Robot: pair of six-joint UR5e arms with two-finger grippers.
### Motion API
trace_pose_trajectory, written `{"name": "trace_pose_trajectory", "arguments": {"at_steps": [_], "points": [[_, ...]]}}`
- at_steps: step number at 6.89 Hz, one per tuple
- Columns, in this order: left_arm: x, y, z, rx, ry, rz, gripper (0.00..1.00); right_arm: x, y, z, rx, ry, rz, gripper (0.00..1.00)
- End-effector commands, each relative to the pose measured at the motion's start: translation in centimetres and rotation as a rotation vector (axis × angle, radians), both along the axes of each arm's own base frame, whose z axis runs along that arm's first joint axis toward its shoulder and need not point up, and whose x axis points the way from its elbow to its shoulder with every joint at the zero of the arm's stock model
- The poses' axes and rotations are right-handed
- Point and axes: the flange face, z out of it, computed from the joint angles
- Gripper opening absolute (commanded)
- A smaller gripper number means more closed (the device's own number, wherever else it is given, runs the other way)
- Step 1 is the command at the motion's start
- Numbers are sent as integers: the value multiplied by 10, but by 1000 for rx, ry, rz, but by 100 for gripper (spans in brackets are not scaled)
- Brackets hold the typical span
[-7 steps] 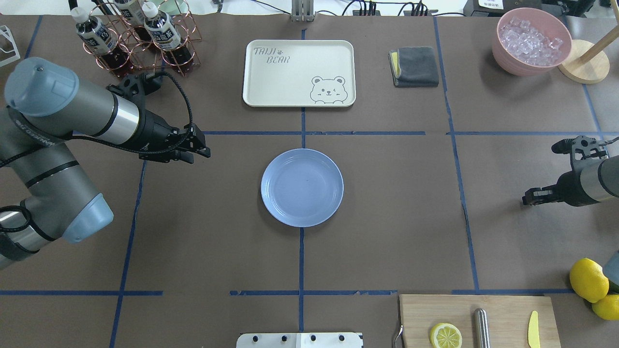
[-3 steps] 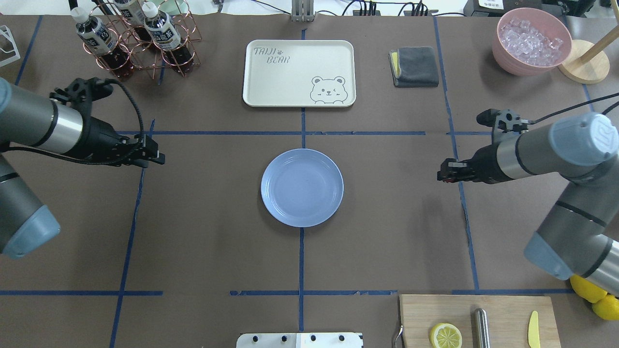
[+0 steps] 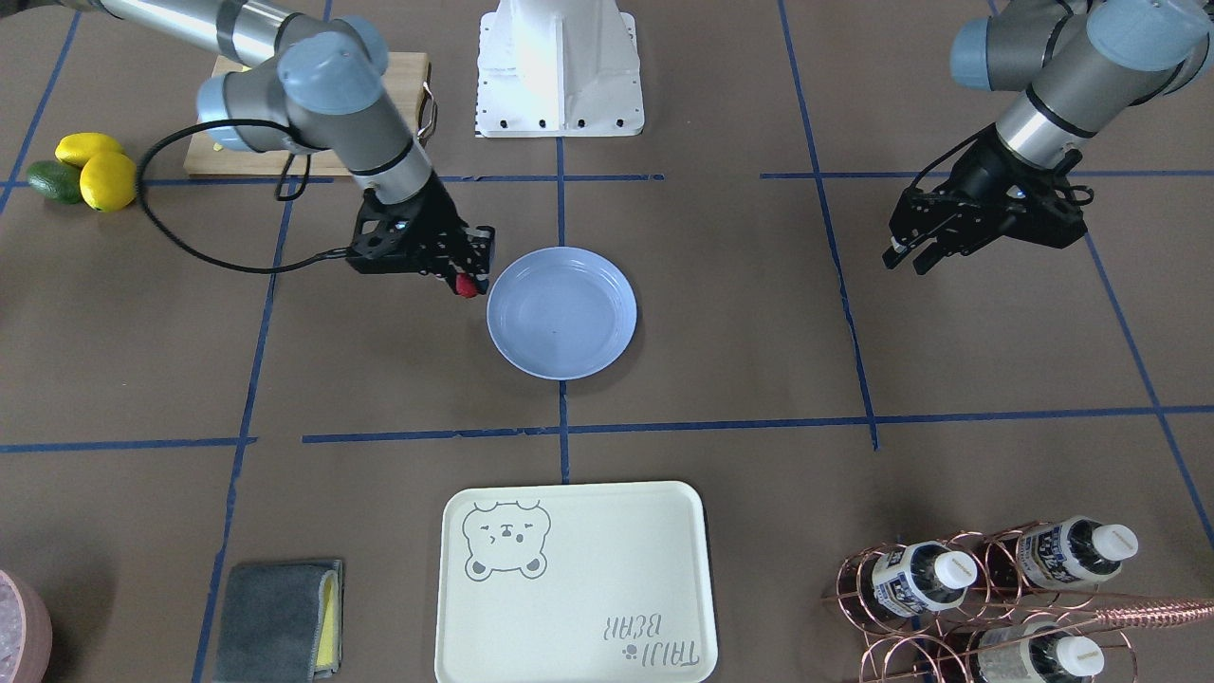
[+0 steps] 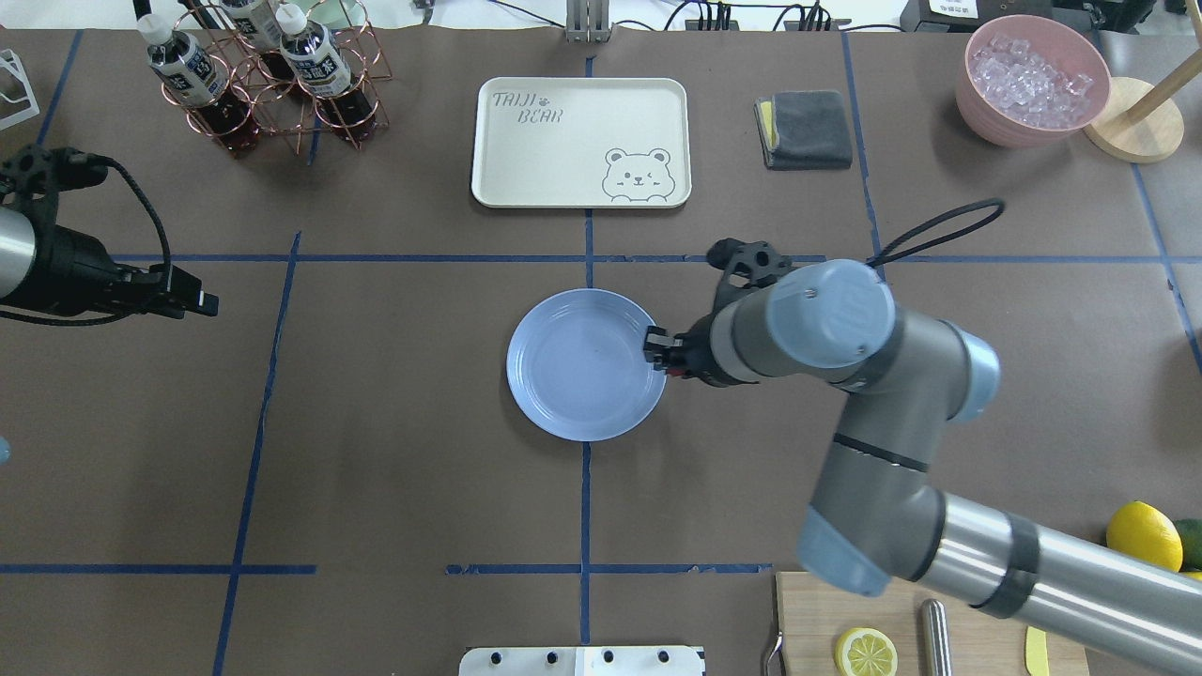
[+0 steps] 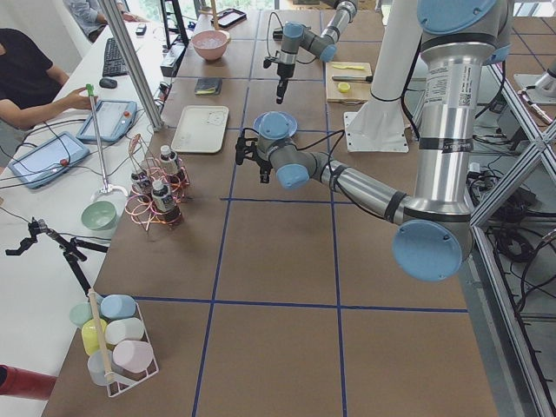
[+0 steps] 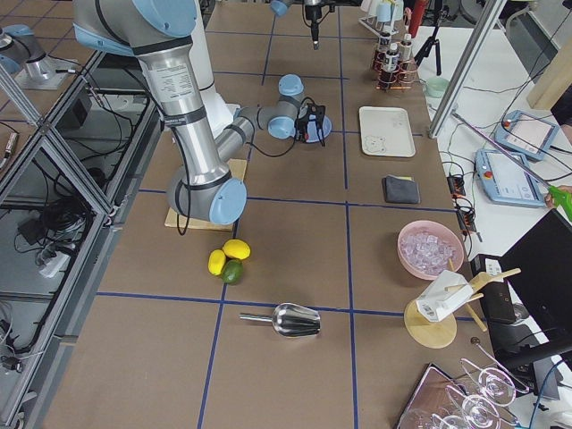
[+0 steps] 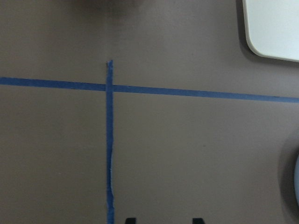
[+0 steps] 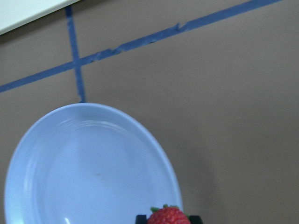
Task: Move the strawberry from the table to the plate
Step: 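Carry the strawberry over the plate and lower it with the right gripper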
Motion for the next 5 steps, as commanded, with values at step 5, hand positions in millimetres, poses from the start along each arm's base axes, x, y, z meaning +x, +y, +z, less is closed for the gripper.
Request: {"name": "trace_pose_trajectory", "arguments": {"at_steps": [5], "points": [[-17,3,14,17,-25,-4,54,-94,-23,-42,-60,92,58,0]]}}
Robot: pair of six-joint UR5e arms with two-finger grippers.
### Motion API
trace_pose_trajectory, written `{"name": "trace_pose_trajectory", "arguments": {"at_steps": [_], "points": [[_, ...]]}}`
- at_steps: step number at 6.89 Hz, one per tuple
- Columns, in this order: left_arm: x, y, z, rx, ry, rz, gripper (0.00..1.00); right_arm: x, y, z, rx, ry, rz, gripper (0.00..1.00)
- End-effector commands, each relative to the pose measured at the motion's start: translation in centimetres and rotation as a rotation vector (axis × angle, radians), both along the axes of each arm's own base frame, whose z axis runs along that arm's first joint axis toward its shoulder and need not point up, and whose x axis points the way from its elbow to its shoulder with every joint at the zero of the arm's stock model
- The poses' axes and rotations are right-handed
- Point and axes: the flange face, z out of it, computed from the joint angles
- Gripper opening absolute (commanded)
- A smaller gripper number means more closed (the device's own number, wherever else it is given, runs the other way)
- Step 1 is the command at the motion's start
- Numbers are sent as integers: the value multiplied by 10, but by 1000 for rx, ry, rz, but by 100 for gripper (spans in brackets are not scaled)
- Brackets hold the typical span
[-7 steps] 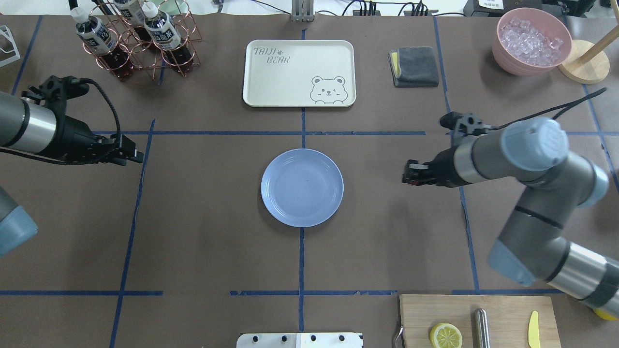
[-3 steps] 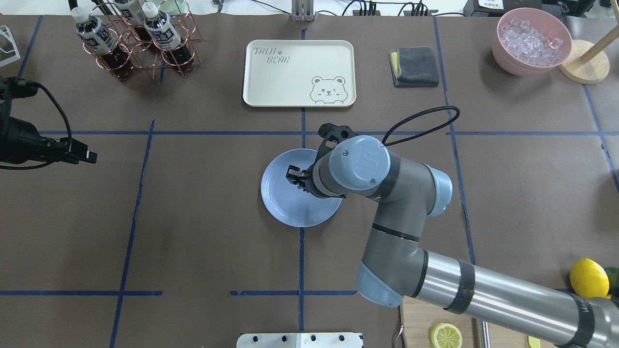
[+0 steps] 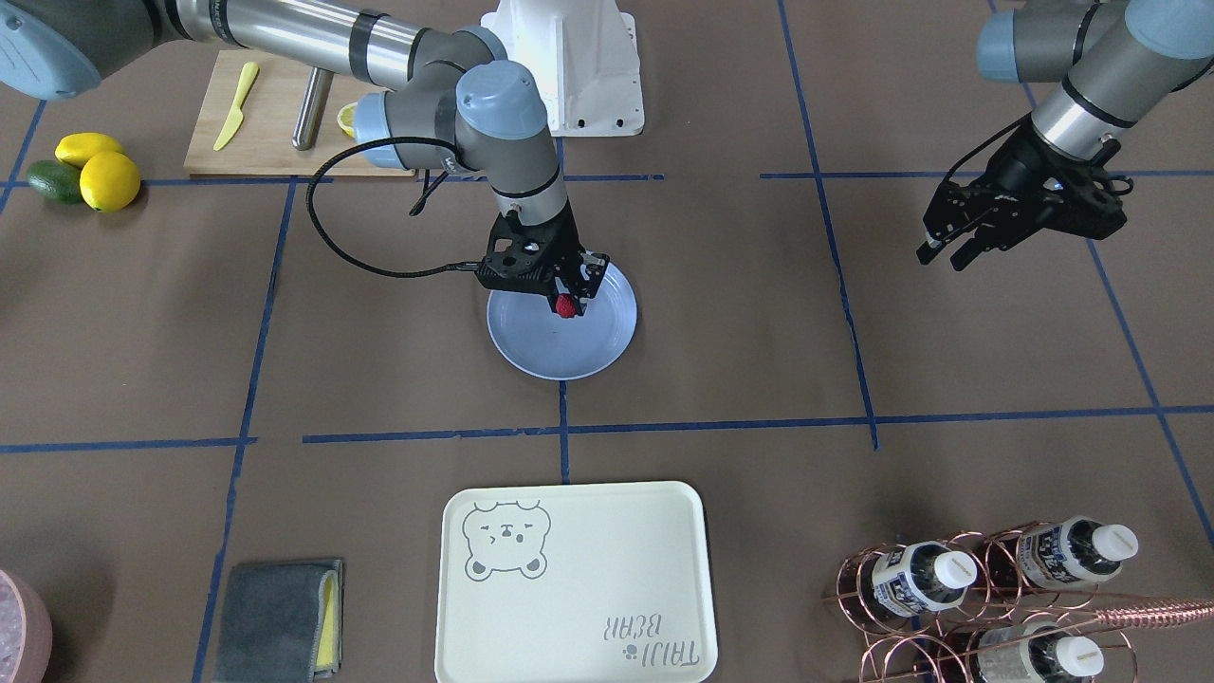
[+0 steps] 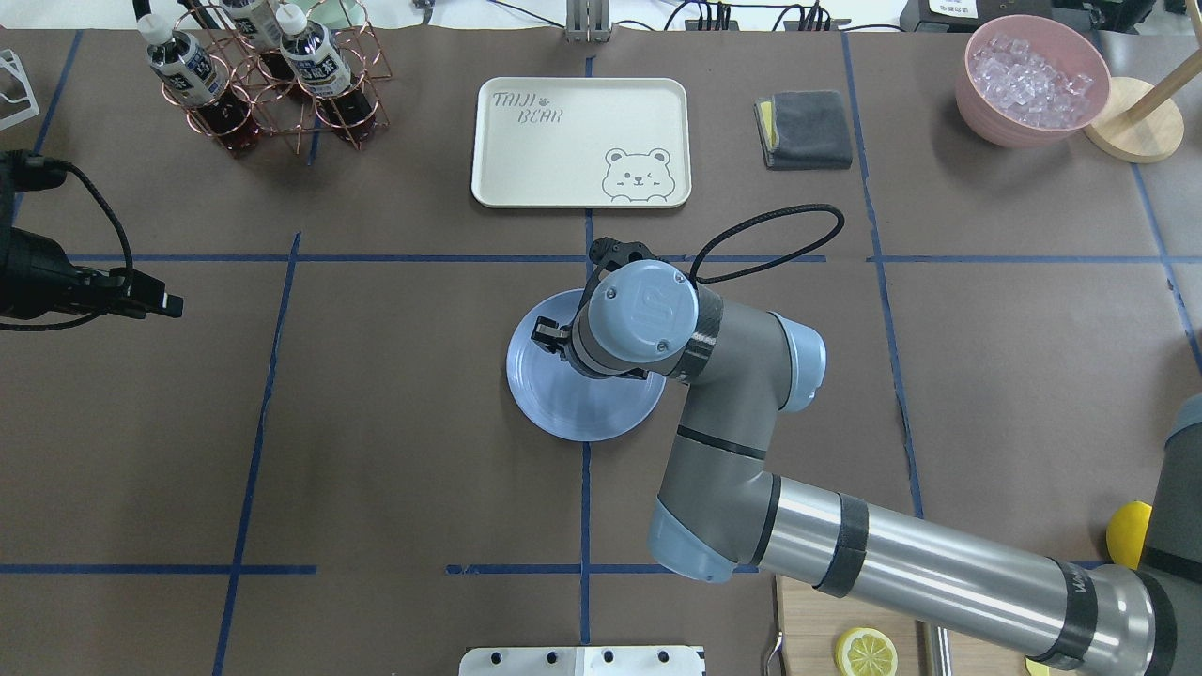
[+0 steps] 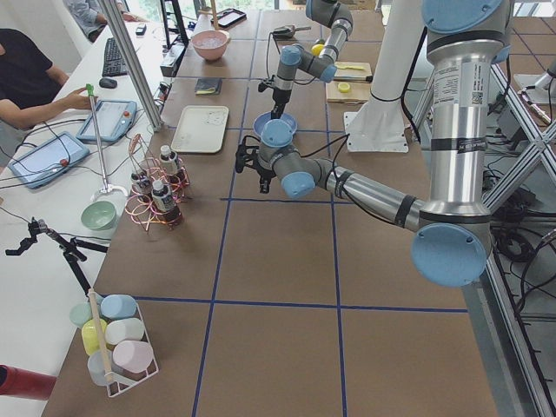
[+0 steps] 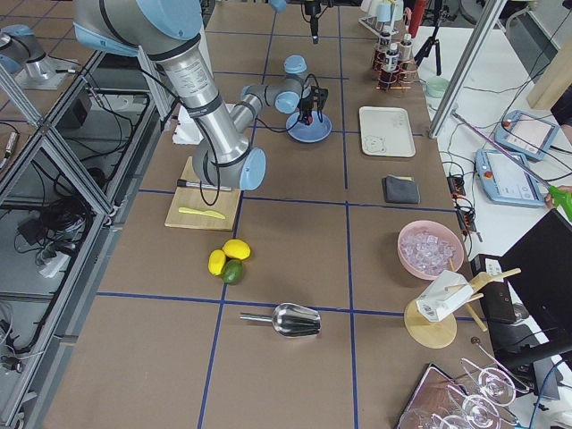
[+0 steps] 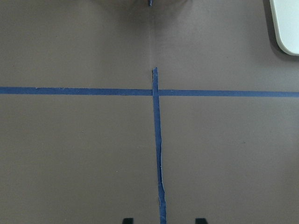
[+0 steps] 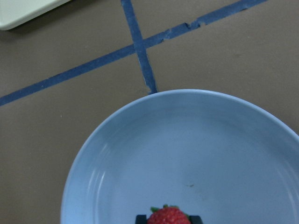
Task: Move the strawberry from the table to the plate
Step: 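Carry the strawberry over the plate and lower it with the right gripper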
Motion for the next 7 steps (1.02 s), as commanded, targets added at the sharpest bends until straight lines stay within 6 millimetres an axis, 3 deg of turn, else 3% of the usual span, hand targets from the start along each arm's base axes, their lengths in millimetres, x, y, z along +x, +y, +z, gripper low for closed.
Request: {"name": "trace_pose_trajectory", "arguments": {"at_steps": [1,7], "points": [[0,0,-2,4,3,0,55,-7,-4,6,-5,29,1,0],[0,0,-3,6,4,0,57,-13,-2,13,-14,61,-7,1]]}}
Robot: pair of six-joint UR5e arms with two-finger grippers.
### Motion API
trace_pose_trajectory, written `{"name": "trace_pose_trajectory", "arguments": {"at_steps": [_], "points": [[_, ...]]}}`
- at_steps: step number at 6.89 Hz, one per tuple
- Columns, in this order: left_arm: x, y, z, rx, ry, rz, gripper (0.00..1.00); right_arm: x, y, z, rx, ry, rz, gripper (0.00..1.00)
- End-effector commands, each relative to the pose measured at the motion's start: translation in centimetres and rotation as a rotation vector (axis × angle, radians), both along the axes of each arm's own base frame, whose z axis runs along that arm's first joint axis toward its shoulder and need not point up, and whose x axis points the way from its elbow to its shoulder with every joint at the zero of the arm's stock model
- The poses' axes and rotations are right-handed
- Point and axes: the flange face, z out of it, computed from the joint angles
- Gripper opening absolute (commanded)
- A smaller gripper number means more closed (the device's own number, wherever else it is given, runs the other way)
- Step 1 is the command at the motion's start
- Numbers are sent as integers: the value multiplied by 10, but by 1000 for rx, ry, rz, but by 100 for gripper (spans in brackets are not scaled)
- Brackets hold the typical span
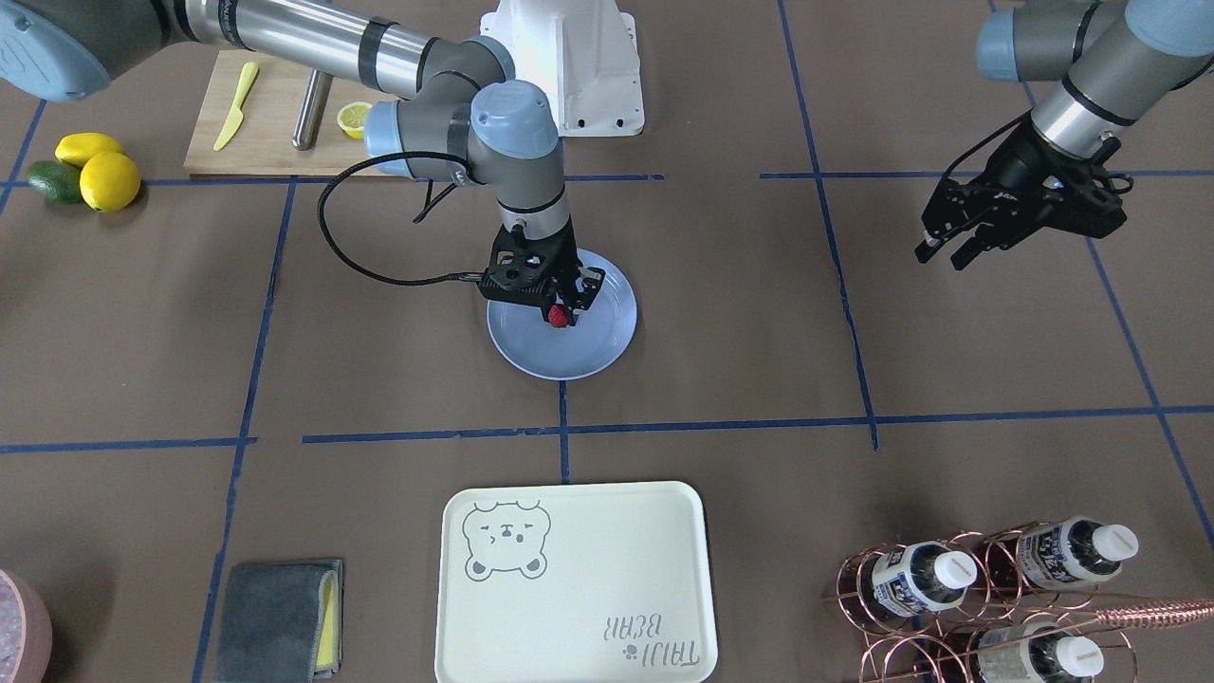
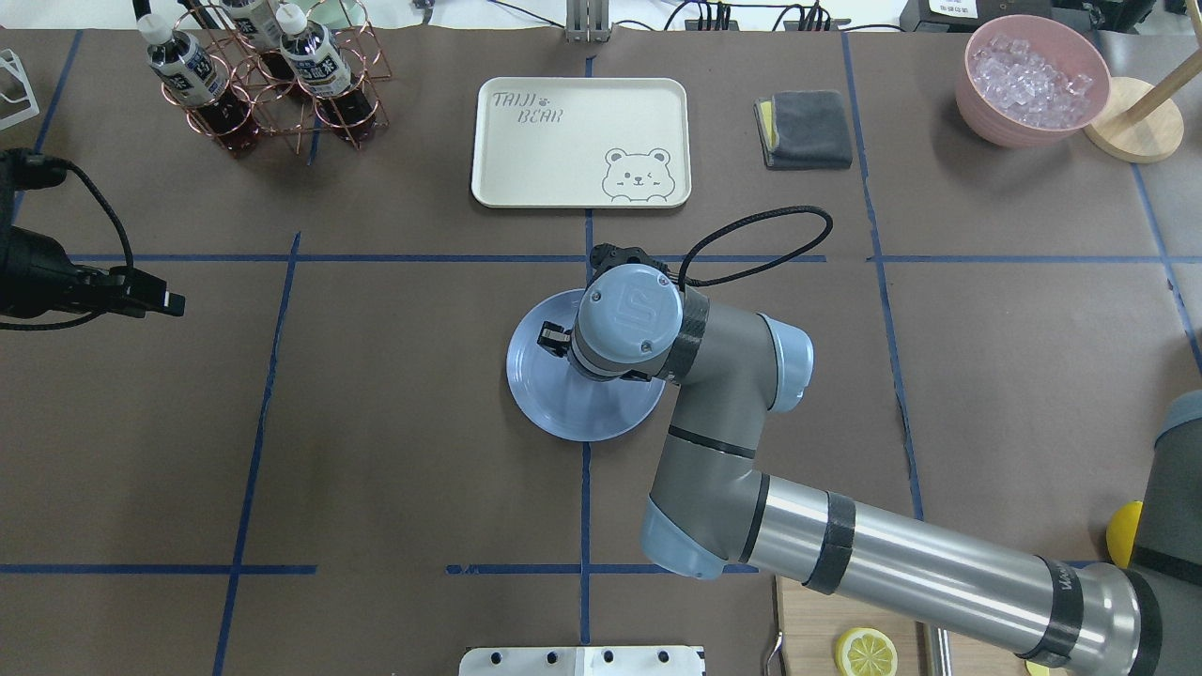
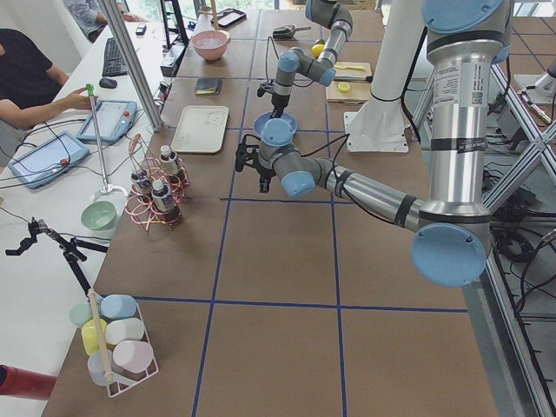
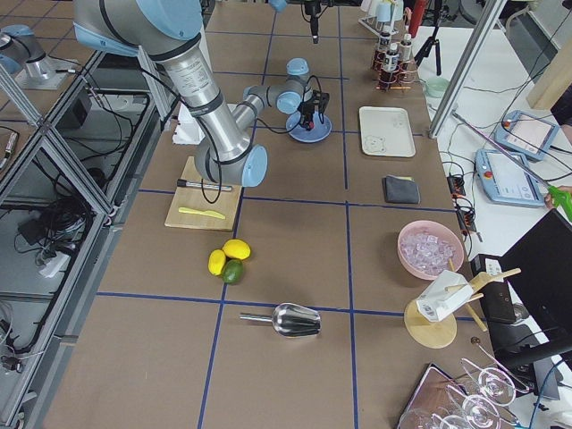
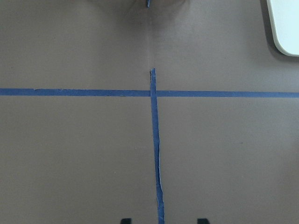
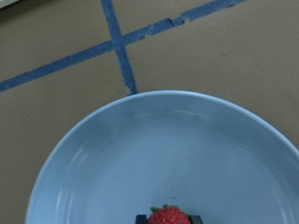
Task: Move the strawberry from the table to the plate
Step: 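Open the right gripper to release the strawberry onto the plate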
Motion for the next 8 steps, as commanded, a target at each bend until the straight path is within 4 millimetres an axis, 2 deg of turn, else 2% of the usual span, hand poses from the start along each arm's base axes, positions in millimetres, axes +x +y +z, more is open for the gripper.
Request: {"name": "trace_pose_trajectory", "arguments": {"at_steps": [1,2,3,6,7,8], "points": [[0,0,0,0,0,0,57,-2,1,2,-1,4,-2,18],[0,0,0,1,1,0,58,-2,2,2,-1,4,-3,88],[0,0,0,0,0,0,58,-3,3,1,-1,4,-5,100],[4,-1,3,-8,-3,3,61,5,3,-8,10,-17,-8,100],[2,-1,4,-11,-5,2,61,29,-1,-10,10,-38,-2,100],[-1,1,3,-1,-2,1,61,75,-5,6,-8,-62,-2,100]]}}
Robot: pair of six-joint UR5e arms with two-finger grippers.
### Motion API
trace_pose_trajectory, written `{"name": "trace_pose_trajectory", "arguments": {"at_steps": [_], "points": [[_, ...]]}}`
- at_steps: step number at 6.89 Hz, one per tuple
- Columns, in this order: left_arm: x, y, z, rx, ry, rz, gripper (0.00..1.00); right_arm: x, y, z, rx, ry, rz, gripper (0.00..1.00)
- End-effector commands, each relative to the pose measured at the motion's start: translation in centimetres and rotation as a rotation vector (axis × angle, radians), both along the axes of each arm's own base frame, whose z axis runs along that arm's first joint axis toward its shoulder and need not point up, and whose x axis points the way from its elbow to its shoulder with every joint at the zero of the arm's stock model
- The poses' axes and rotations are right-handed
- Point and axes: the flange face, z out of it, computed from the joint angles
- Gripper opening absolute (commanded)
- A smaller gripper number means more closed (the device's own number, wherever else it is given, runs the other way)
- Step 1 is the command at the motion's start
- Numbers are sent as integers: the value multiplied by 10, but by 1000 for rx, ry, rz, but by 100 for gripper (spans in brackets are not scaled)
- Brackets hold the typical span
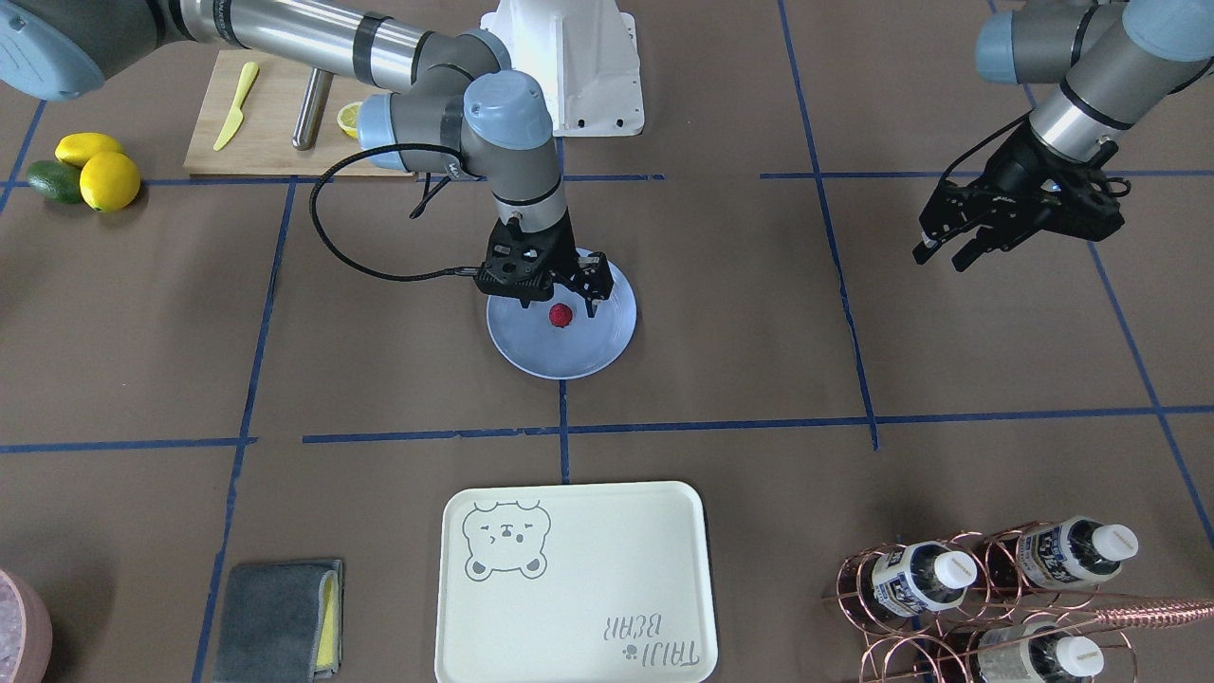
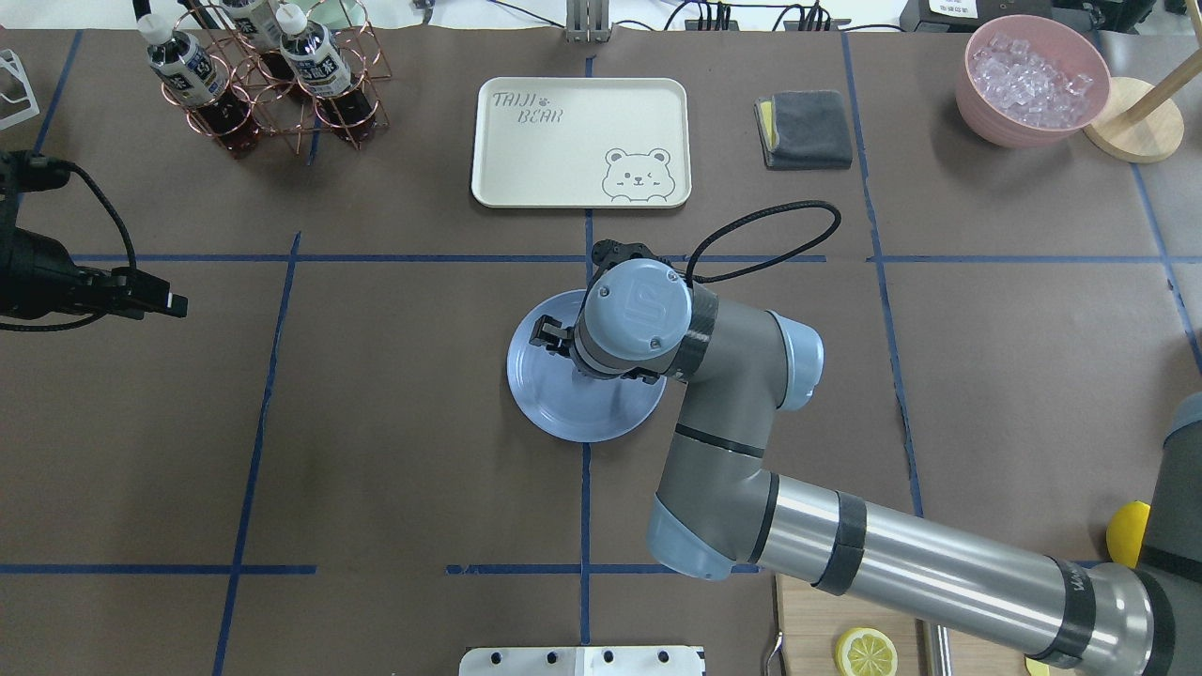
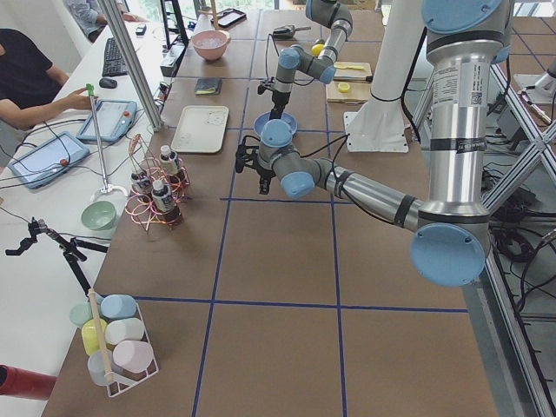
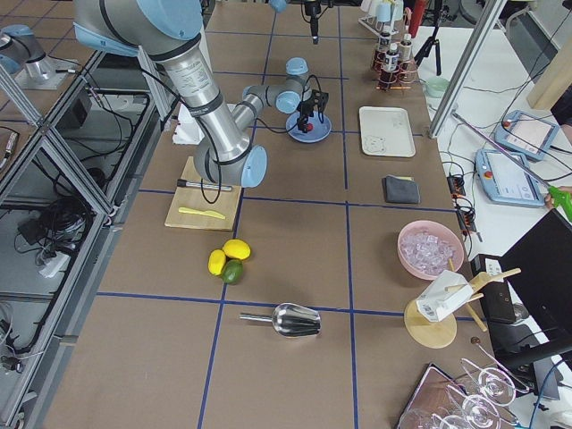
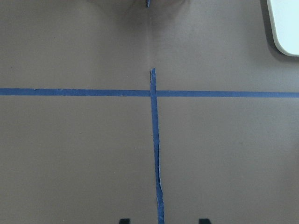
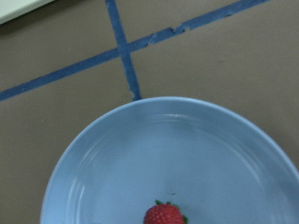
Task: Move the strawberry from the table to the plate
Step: 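Open the right gripper to release the strawberry onto the plate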
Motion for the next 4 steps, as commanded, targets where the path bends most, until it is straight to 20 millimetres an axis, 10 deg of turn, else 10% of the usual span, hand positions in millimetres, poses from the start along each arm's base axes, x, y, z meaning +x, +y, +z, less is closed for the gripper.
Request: {"name": "trace_pose_trajectory", "arguments": {"at_steps": [1,4], "points": [[-12,6,11,50,-27,27,61,115,-18,33,-1,-49,-47,100],[-119,17,78,233,-111,134,61,359,-63,167,109,12,-195,100]]}}
